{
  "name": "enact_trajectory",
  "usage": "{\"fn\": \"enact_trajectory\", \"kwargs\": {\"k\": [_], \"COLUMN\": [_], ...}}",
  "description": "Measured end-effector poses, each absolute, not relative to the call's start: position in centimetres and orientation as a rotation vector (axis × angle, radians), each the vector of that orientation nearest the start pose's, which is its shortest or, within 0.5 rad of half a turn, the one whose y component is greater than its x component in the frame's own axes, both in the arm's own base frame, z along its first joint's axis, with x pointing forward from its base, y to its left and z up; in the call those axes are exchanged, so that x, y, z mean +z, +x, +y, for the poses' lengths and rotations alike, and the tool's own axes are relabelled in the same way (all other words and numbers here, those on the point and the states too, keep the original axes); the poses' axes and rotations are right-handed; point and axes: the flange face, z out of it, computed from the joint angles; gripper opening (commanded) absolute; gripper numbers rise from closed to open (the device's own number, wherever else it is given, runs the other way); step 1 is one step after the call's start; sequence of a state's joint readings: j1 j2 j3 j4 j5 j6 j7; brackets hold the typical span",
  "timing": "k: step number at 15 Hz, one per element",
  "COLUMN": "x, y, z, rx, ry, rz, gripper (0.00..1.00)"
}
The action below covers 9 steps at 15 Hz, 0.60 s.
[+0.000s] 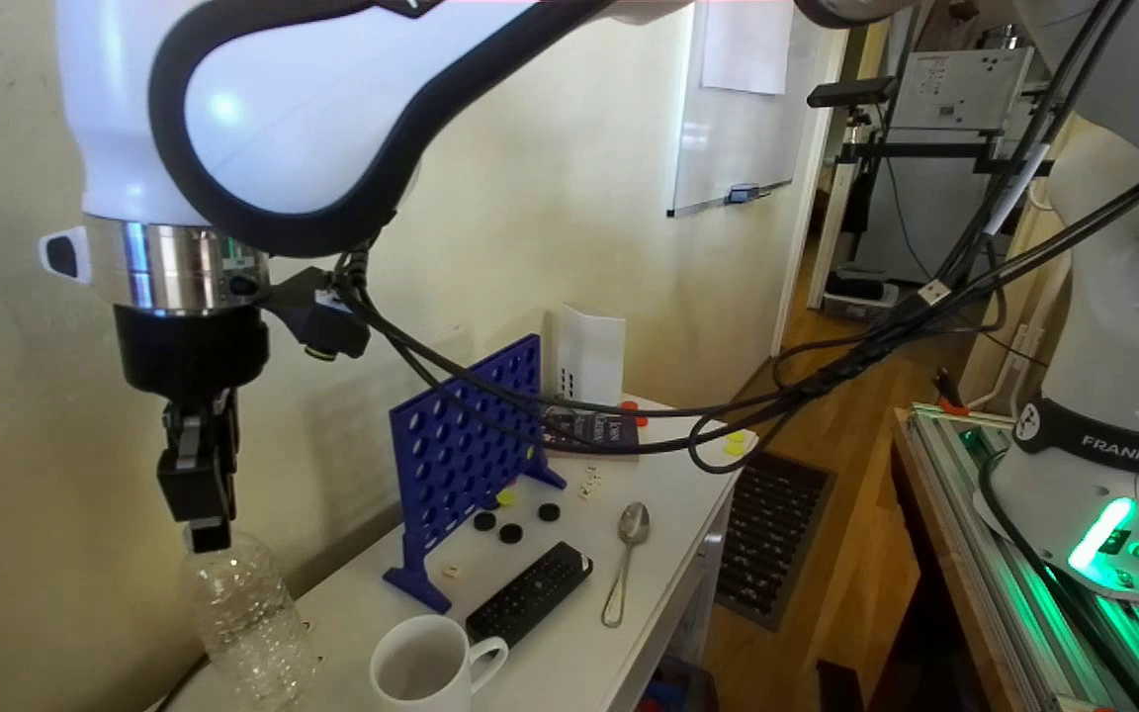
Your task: Move the water bottle to the left
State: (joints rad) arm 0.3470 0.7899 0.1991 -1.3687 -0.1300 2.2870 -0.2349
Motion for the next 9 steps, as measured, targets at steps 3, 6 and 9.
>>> {"fn": "enact_trajectory", "kwargs": {"k": [3, 6, 9], "x": [25.4, 24.7, 24.1], "y": [66.8, 67.7, 68.5], "z": [37.4, 38.7, 39.5], "rx": [-0.232, -0.268, -0.304], "ry": [-2.794, -2.747, -2.716], "rz": [-1.284, -1.345, -1.387], "gripper": [0.08, 0.08, 0.08]}}
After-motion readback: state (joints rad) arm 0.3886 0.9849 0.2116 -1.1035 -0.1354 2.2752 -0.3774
